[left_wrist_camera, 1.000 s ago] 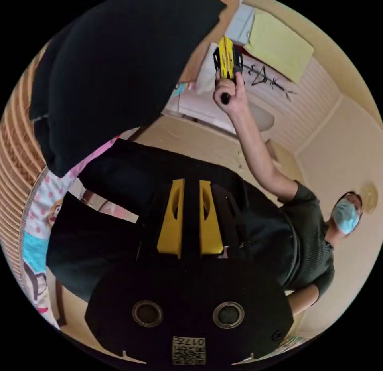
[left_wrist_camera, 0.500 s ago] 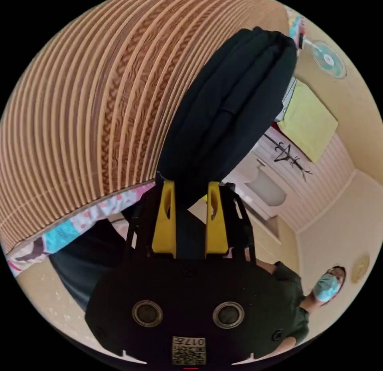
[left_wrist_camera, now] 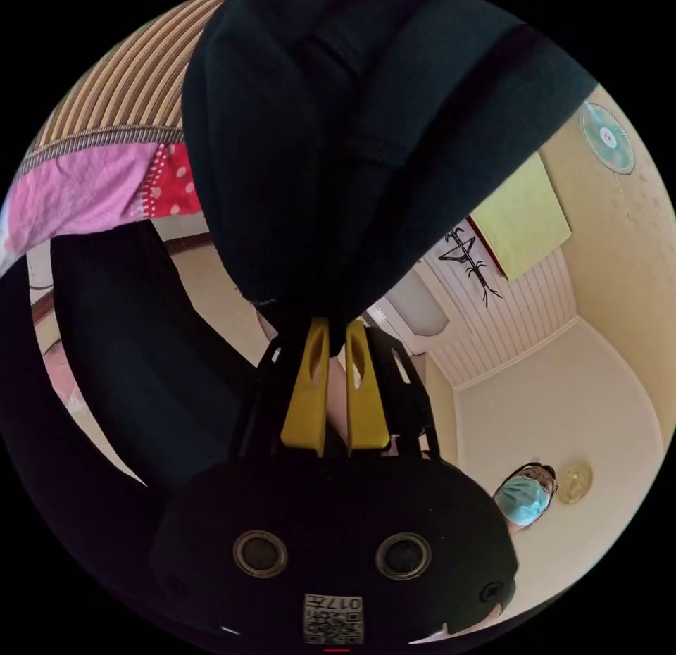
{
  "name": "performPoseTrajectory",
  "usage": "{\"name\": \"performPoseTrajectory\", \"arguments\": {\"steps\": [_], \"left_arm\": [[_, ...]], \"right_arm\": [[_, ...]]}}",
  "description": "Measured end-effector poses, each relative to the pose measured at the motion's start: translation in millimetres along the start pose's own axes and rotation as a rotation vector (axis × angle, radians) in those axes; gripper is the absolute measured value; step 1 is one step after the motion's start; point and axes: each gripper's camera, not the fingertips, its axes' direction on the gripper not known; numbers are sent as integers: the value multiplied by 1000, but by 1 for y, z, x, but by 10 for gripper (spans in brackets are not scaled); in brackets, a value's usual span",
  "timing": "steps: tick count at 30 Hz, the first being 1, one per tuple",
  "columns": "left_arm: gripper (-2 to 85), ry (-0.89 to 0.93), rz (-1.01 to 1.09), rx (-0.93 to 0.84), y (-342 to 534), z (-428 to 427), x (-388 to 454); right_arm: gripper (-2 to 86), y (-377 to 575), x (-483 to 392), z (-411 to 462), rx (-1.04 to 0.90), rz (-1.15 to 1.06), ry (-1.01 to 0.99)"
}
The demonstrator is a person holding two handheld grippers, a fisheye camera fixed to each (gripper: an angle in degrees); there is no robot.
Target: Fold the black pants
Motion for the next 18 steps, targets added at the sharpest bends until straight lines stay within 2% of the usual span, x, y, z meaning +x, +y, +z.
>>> {"name": "performPoseTrajectory", "arguments": {"steps": [4, 10, 14, 18], "left_arm": [[36, -103, 88, -18, 16, -5, 35], [60, -320, 354, -212, 51, 6, 110], [69, -424, 450, -188, 87, -4, 133], [73, -387, 384, -59, 107, -43, 117]], "right_arm": [[215, 0, -10, 16, -51, -47, 6], [199, -11, -83, 28, -129, -297, 14], [192, -40, -178, 25, -175, -555, 67], [187, -69, -293, 9, -186, -793, 129]]}}
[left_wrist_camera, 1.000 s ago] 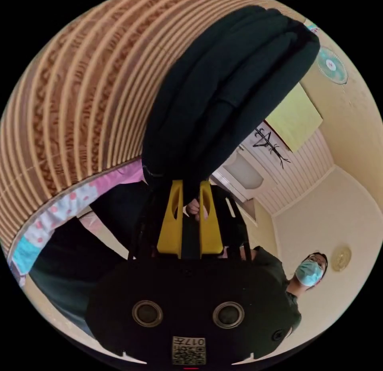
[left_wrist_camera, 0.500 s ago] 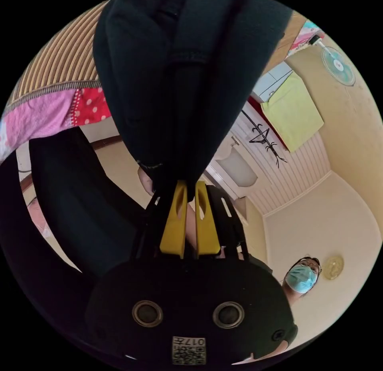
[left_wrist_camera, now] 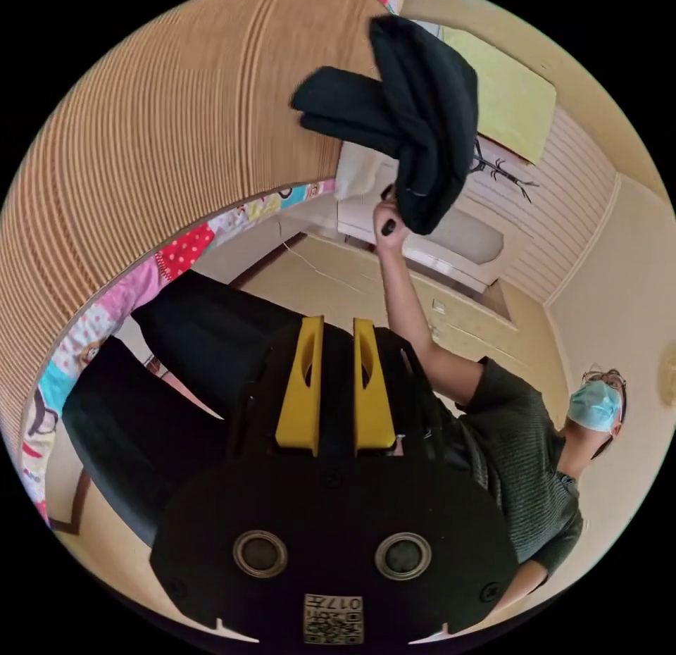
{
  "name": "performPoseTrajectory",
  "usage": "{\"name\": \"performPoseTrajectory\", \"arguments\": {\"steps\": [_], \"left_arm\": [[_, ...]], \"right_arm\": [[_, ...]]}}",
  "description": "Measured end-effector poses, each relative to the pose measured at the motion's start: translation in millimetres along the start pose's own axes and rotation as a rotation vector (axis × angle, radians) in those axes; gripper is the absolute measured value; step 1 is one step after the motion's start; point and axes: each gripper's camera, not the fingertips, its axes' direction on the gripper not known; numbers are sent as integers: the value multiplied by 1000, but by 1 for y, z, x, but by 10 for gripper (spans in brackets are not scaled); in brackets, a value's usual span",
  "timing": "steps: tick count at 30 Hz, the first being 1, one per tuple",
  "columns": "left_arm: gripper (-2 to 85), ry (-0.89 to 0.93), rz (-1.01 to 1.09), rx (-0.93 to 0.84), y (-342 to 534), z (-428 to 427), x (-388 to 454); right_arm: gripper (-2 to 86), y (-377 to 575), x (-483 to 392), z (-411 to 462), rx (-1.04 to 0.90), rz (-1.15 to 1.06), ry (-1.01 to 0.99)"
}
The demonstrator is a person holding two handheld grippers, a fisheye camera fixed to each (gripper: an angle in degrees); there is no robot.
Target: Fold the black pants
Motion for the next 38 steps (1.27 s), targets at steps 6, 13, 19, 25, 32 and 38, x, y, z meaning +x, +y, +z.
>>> {"name": "performPoseTrajectory", "arguments": {"steps": [6, 13, 19, 25, 32, 38], "left_arm": [[66, 96, -265, 304, 87, -62, -64], [42, 99, -618, 528, 210, -77, -142], [51, 88, -803, 633, 280, -59, -146], [36, -40, -705, 609, 283, -70, -111], [6, -337, -536, 210, 236, -29, -78], [-3, -628, -391, -43, 236, -1, -56]], "right_arm": [[182, -93, -60, -99, 61, -143, 132], [170, -31, 12, -242, 564, 612, 567], [63, 45, 26, -242, 876, 823, 713], [12, 74, 51, -194, 845, 746, 671], [4, 182, 151, -53, 481, 1126, 539], [3, 193, 196, 38, 258, 1293, 310]]}}
